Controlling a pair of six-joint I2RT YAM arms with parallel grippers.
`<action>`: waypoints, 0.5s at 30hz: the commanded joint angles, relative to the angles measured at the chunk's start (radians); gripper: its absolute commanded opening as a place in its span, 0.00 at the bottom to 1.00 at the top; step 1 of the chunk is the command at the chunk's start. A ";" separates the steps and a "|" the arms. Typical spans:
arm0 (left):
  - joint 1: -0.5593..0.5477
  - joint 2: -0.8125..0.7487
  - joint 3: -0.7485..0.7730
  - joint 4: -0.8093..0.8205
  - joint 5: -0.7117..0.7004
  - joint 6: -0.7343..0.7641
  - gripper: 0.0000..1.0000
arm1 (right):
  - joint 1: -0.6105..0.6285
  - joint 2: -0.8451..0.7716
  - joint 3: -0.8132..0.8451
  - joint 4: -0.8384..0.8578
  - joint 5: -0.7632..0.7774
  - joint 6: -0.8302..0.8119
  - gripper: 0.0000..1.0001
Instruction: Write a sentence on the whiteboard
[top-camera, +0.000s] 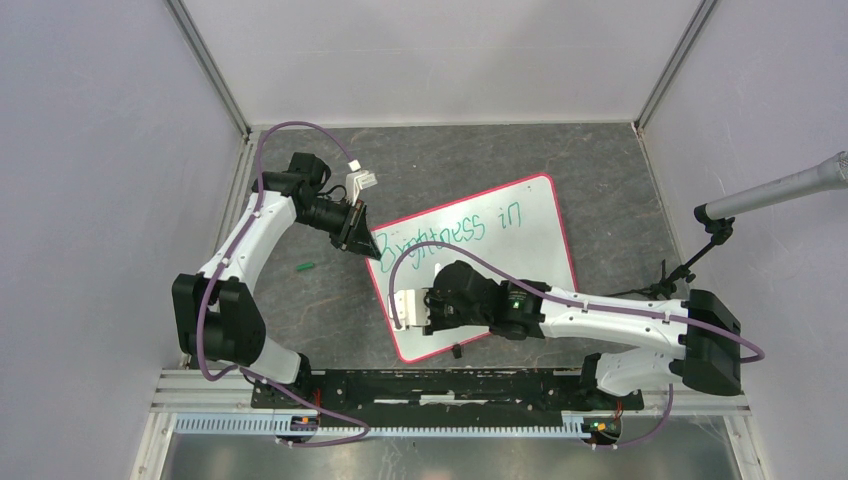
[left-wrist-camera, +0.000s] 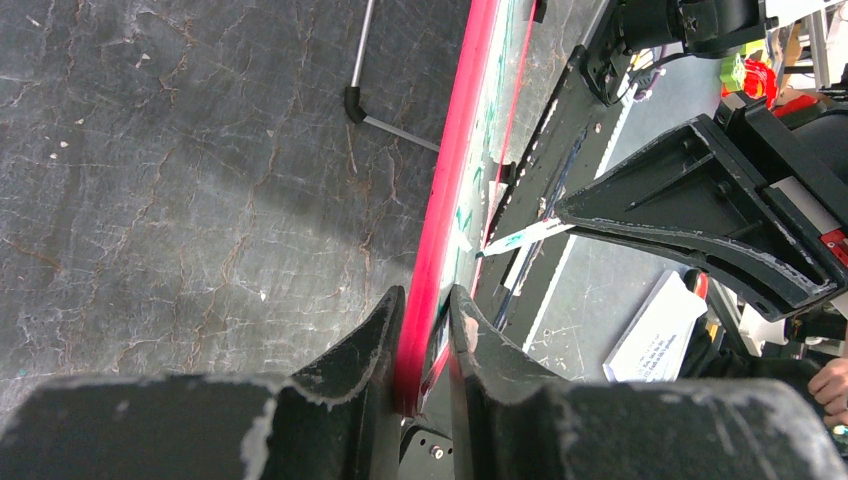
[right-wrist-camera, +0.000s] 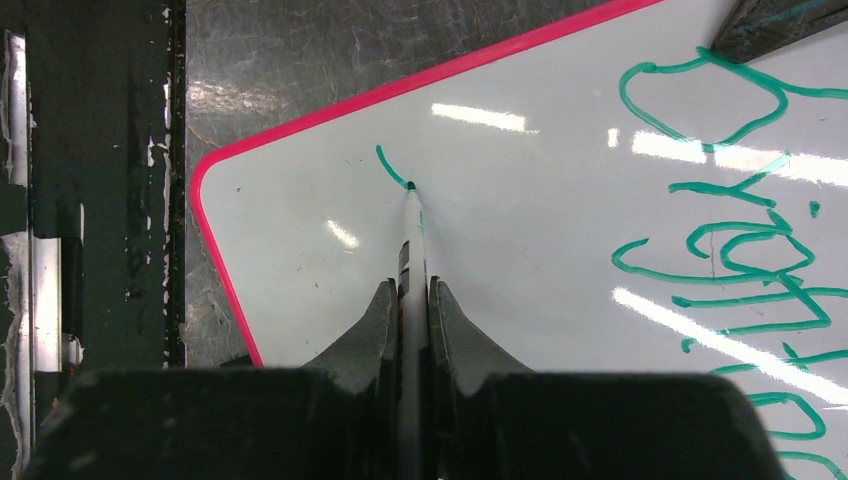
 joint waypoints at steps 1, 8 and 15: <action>-0.006 -0.013 -0.014 0.028 -0.048 0.008 0.02 | -0.005 0.021 0.056 0.026 0.047 0.006 0.00; -0.007 -0.014 -0.016 0.028 -0.050 0.011 0.03 | -0.003 0.047 0.072 0.023 0.009 0.012 0.00; -0.005 -0.019 -0.019 0.027 -0.053 0.014 0.02 | 0.007 0.059 0.059 0.016 -0.031 0.011 0.00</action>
